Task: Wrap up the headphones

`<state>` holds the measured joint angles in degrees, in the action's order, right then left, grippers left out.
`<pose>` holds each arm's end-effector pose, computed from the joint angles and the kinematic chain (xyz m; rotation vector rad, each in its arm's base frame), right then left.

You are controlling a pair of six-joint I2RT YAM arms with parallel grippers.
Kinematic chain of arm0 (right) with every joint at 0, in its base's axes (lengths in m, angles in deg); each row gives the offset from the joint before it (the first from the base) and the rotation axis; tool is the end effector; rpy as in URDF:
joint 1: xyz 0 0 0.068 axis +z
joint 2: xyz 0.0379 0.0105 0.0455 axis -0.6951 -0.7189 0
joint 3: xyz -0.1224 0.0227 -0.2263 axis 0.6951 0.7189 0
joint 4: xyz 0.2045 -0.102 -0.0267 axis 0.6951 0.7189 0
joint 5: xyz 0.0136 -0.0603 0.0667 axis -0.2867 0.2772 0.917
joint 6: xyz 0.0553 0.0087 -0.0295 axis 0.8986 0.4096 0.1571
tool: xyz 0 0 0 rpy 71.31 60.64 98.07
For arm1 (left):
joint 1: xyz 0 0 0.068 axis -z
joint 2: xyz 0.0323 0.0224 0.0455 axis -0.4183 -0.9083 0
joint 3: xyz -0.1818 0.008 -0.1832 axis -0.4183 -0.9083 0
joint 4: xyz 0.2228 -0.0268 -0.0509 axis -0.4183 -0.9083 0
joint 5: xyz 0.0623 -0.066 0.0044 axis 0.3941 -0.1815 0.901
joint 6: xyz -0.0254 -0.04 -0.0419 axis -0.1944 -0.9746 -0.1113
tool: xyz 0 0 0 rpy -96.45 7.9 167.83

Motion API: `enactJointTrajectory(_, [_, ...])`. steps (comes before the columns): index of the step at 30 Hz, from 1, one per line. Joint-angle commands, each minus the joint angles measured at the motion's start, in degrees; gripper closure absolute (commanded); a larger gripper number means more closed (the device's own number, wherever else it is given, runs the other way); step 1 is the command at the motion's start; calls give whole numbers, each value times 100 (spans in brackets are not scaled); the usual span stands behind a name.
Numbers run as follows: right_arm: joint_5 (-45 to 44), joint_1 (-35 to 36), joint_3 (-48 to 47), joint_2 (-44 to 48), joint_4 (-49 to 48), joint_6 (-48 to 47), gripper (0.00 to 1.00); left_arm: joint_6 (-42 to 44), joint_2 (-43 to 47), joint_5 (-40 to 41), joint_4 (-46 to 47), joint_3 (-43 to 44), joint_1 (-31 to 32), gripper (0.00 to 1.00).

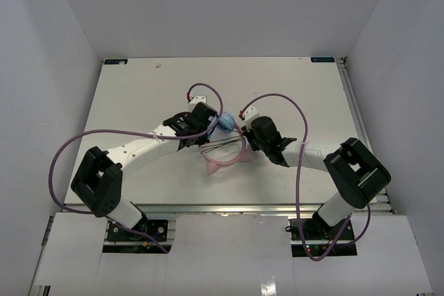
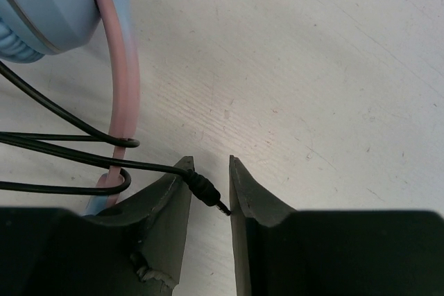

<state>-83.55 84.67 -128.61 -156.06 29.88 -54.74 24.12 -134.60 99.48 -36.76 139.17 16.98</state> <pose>0.2400 0.1875 0.1712 -0.6689 2.0258 0.0501 0.2281 -0.1764 0.2282 0.0350 2.4523 -0.0073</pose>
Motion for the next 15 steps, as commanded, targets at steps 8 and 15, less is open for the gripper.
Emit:
enactJointTrajectory(8, [-234,-119,41,105,167,152,62,-28,542,286,-112,154,-164,100])
enactJointTrajectory(15, [-237,-147,59,162,244,221,59,-62,612,308,-186,178,-218,100])
